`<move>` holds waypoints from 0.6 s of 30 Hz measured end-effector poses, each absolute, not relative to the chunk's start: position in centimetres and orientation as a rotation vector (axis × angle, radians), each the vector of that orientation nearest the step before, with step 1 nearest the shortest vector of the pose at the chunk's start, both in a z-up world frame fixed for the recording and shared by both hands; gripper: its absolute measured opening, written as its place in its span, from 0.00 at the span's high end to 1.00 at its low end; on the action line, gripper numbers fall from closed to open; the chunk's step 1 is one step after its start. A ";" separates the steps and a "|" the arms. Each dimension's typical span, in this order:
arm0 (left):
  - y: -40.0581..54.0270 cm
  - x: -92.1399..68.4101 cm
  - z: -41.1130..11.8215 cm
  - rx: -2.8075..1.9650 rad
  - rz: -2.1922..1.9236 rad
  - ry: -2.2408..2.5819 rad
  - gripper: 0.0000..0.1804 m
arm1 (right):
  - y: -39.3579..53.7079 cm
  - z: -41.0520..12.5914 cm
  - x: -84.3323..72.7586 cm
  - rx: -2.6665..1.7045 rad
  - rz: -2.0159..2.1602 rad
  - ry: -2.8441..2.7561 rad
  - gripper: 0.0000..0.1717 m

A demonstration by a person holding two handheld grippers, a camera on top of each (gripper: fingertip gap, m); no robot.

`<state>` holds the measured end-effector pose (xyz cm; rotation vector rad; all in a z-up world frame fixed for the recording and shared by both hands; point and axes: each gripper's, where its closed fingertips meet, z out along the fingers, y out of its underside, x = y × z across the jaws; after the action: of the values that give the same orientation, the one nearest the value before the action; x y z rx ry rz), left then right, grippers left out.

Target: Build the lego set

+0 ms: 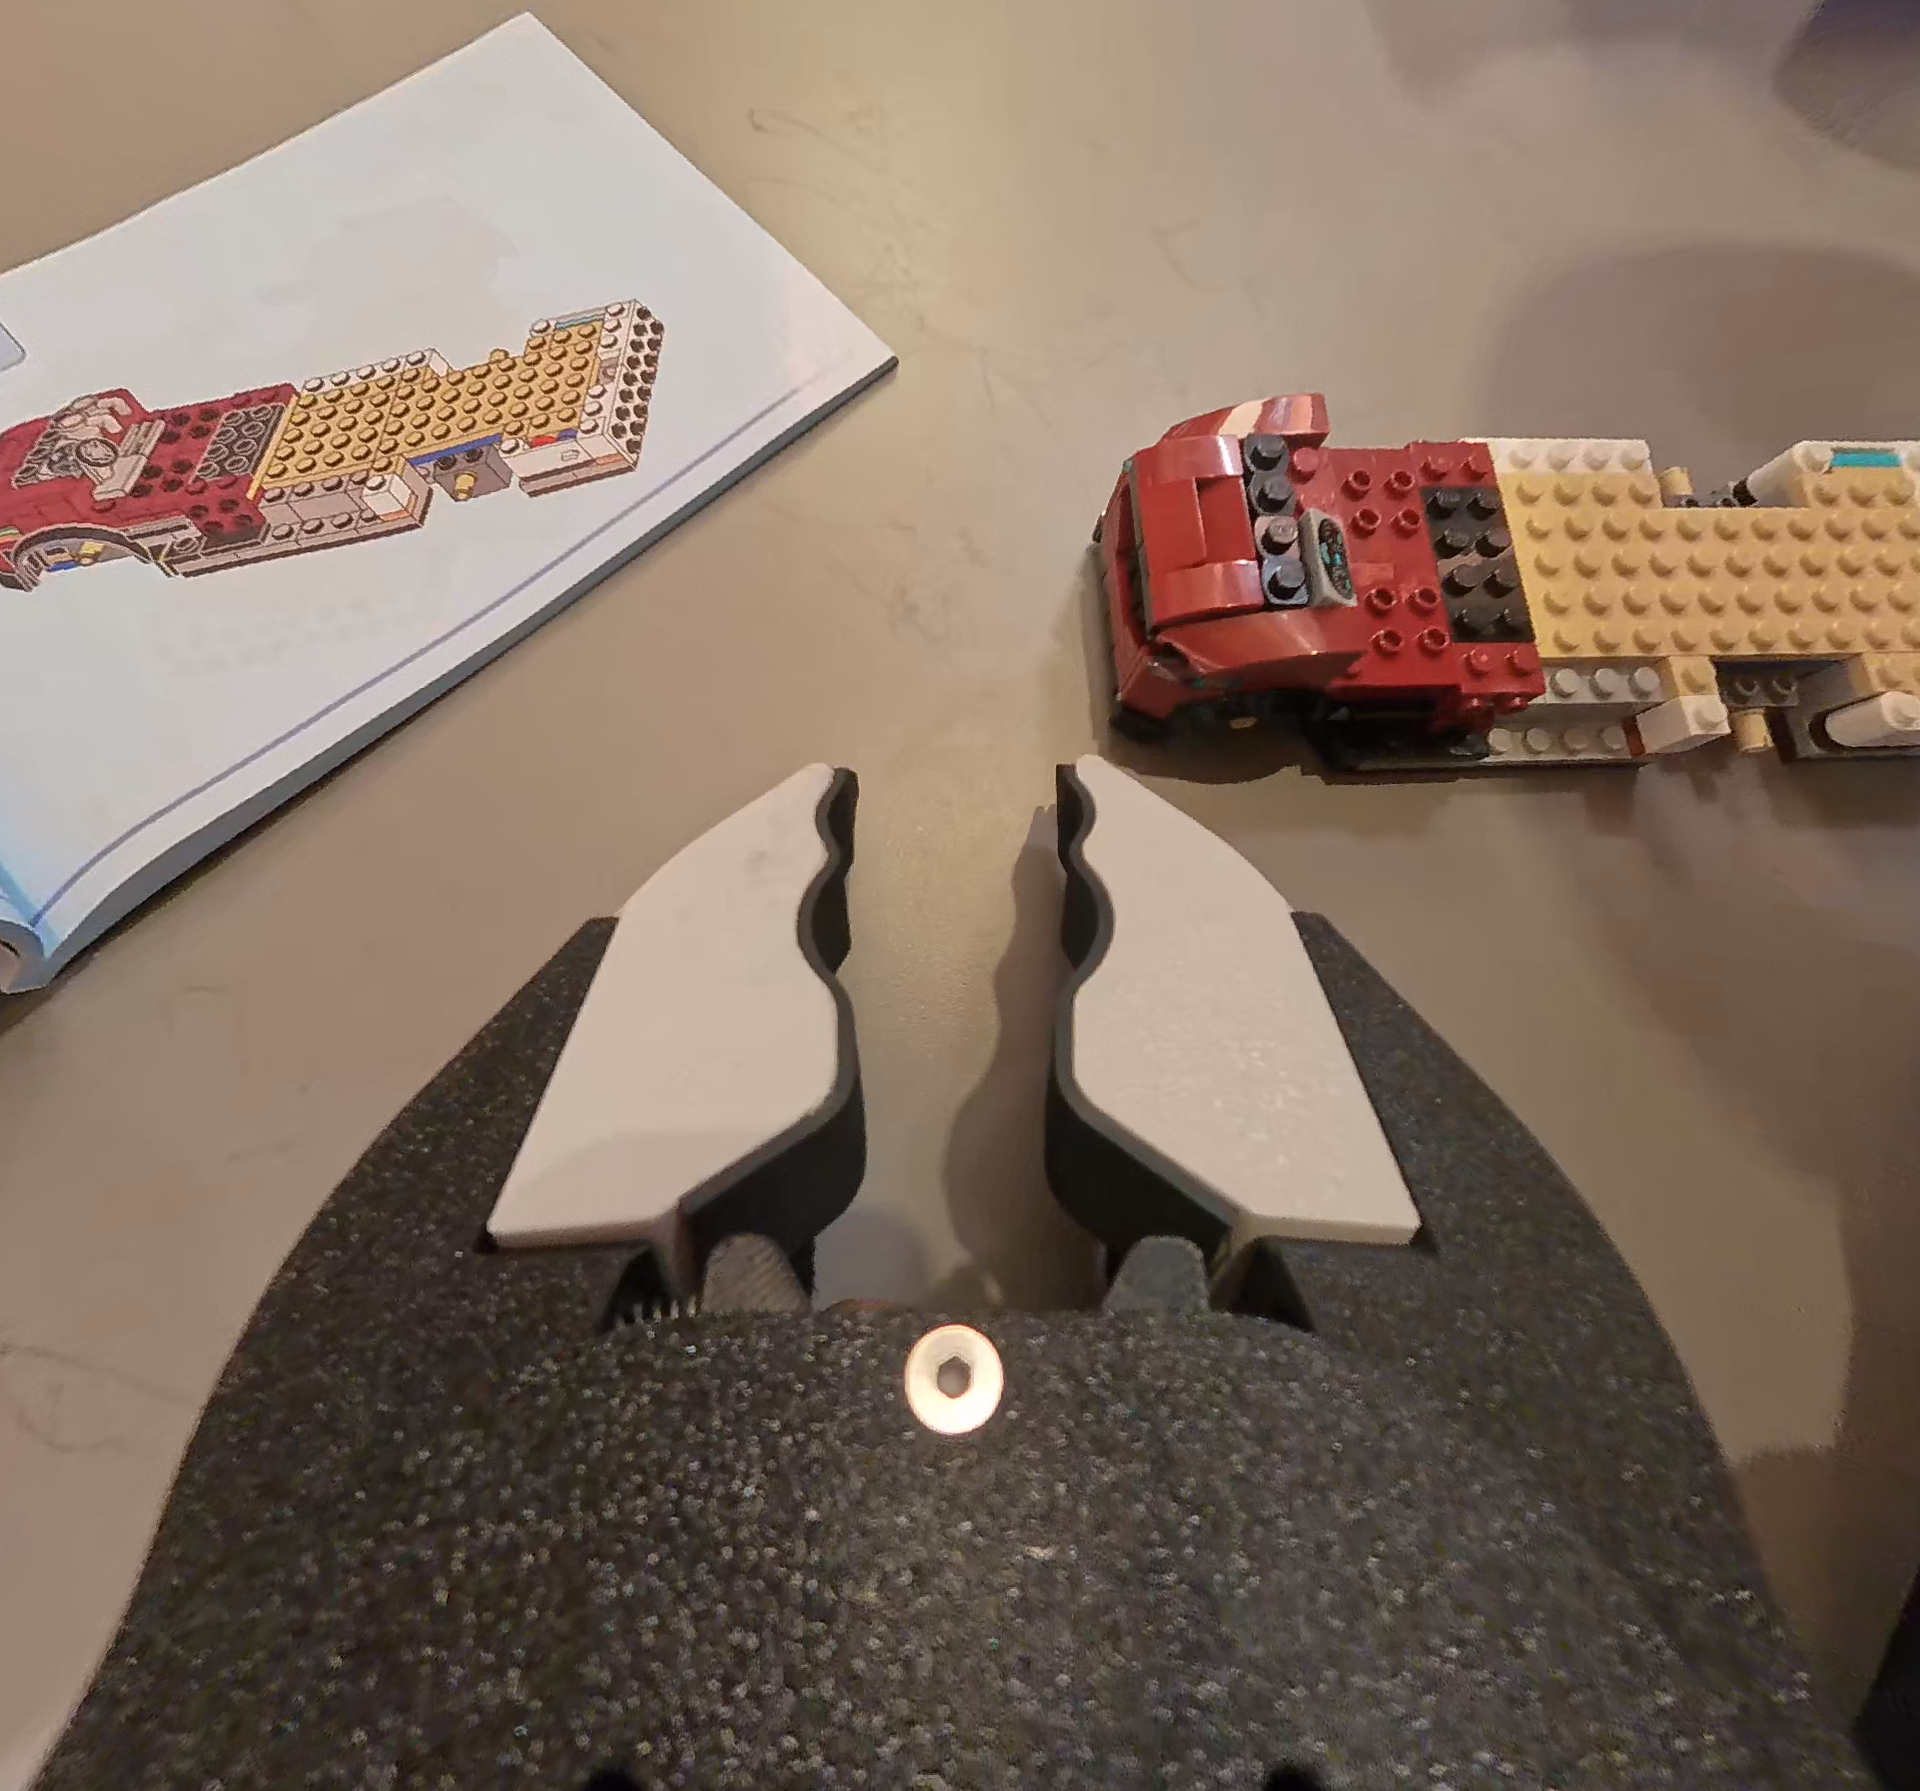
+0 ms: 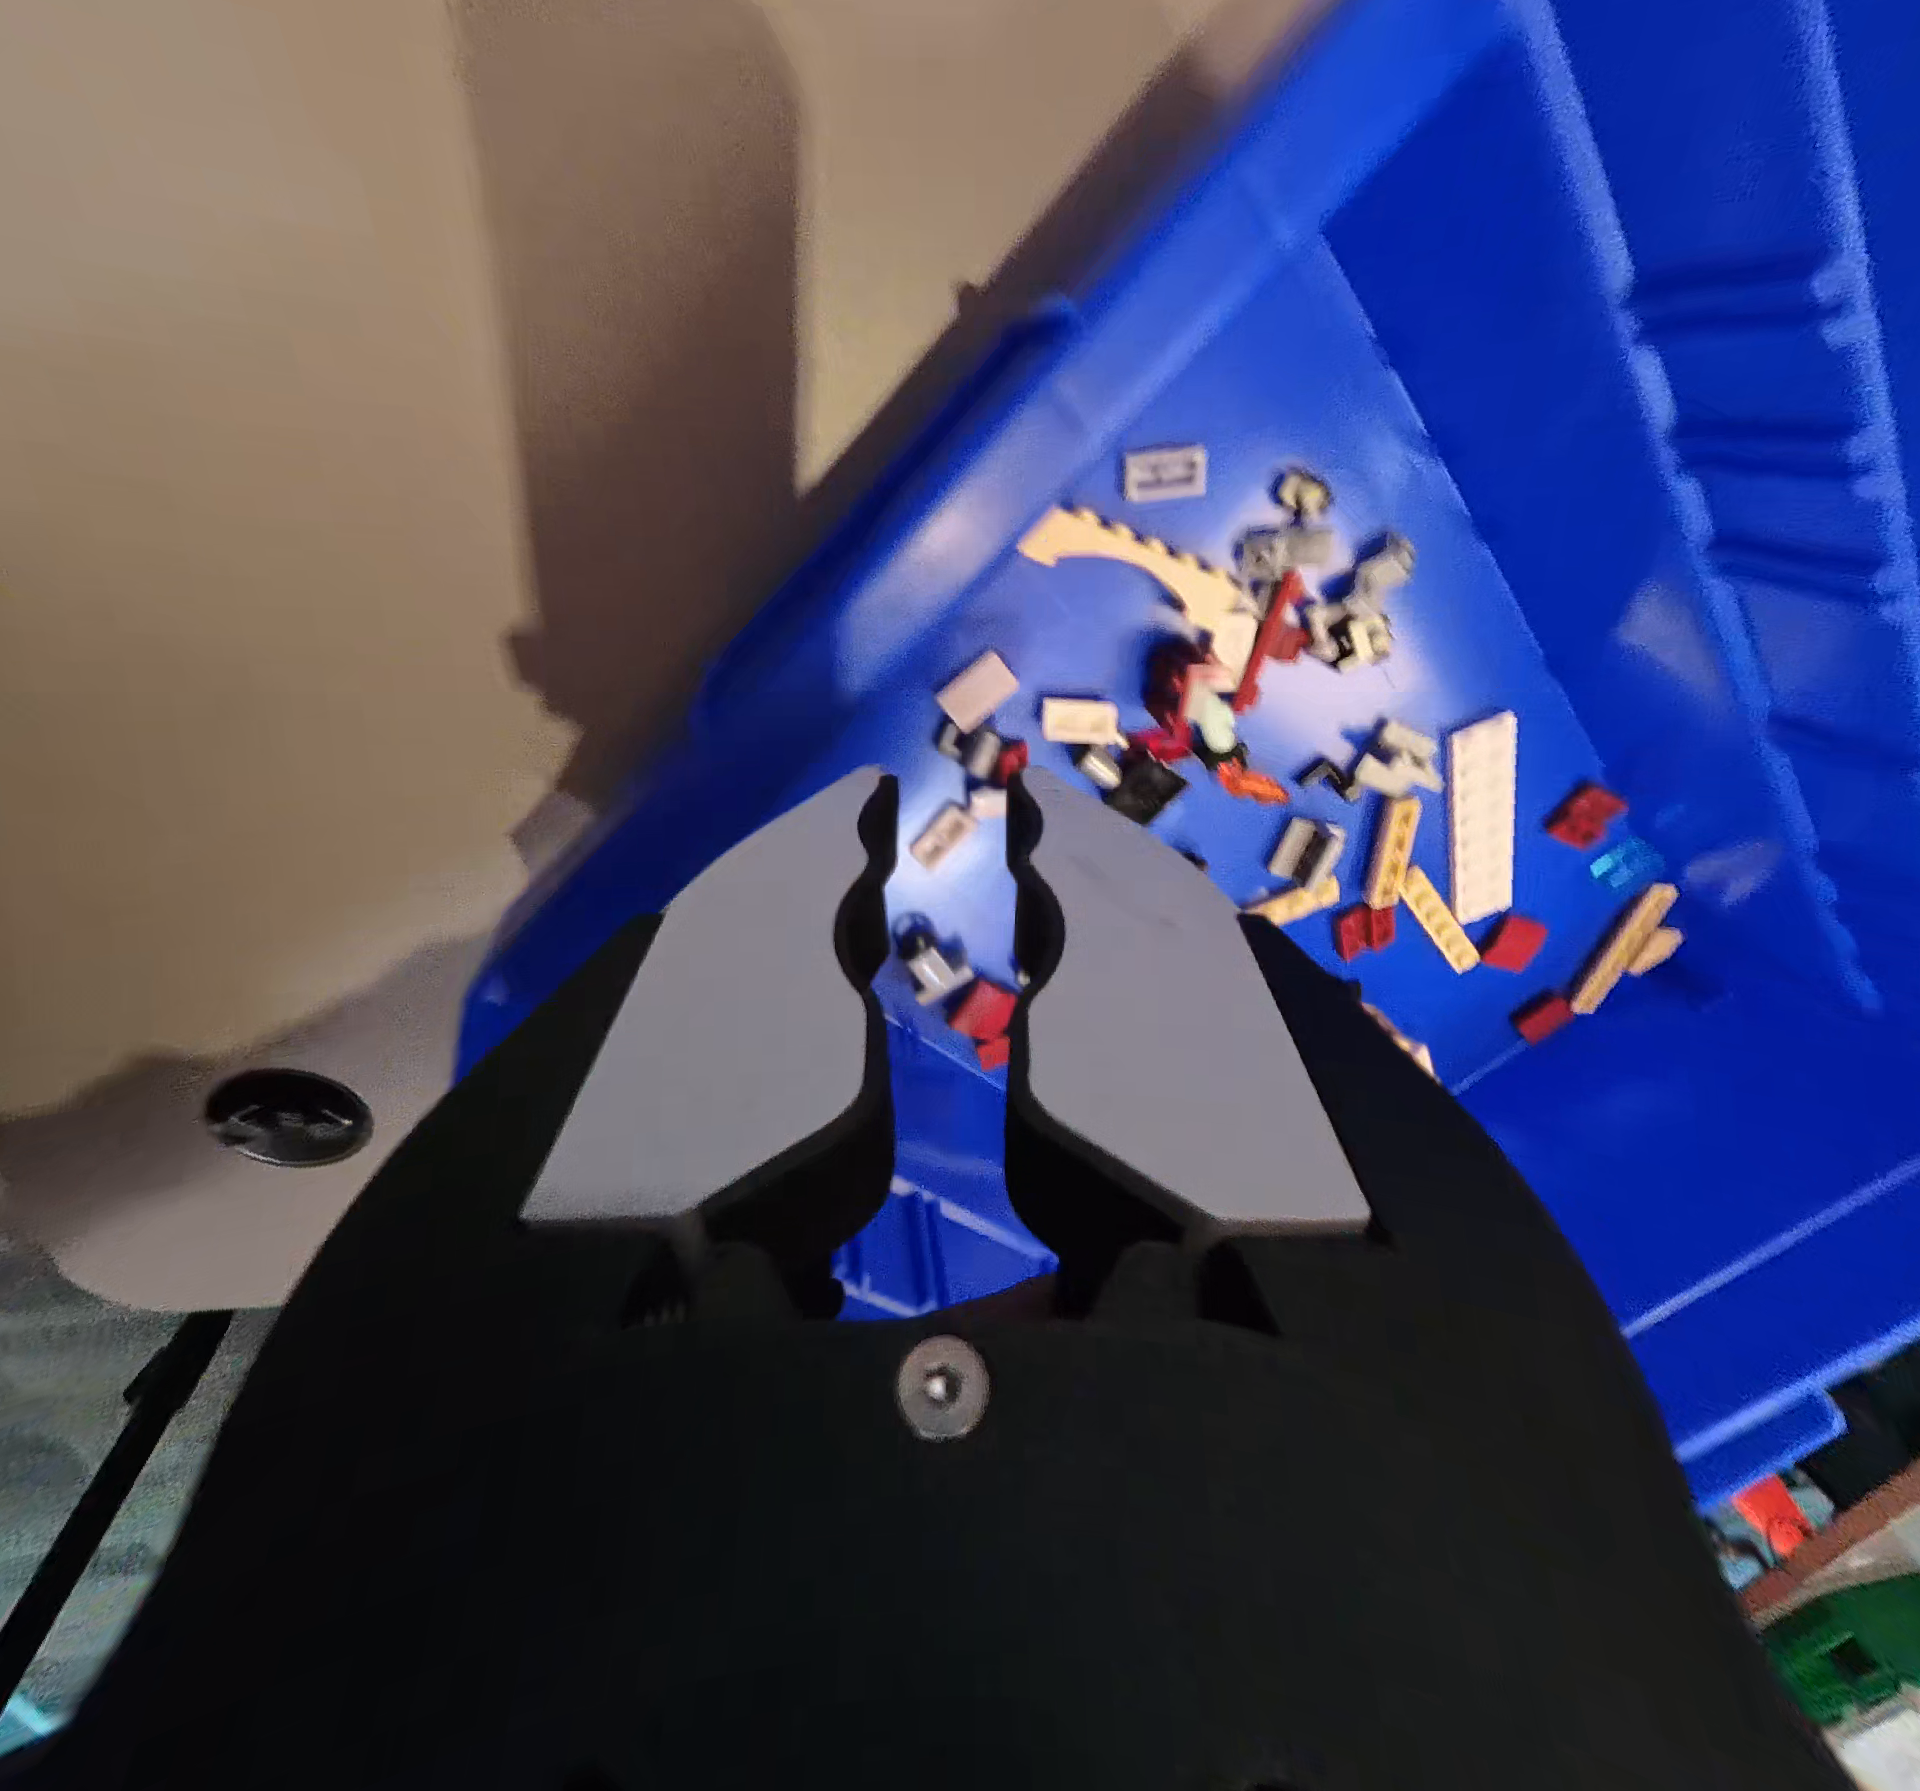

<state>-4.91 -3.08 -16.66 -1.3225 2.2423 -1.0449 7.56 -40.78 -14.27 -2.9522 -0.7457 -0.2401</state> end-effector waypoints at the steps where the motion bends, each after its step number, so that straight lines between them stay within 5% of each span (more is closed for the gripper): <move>1: -3.1 -4.9 -16.6 -1.320 -1.048 2.241 0.79 | -40.5 -14.4 7.3 -2.953 -0.247 -0.771 0.92; 18: -3.2 -5.0 -16.1 -1.324 -1.120 2.230 0.79 | -41.9 -10.5 9.6 -2.875 -0.390 -0.402 0.85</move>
<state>-5.02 -3.16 -16.15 -1.3235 2.2305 -1.1197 9.56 -41.90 -10.51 -2.8749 -0.4017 -0.3904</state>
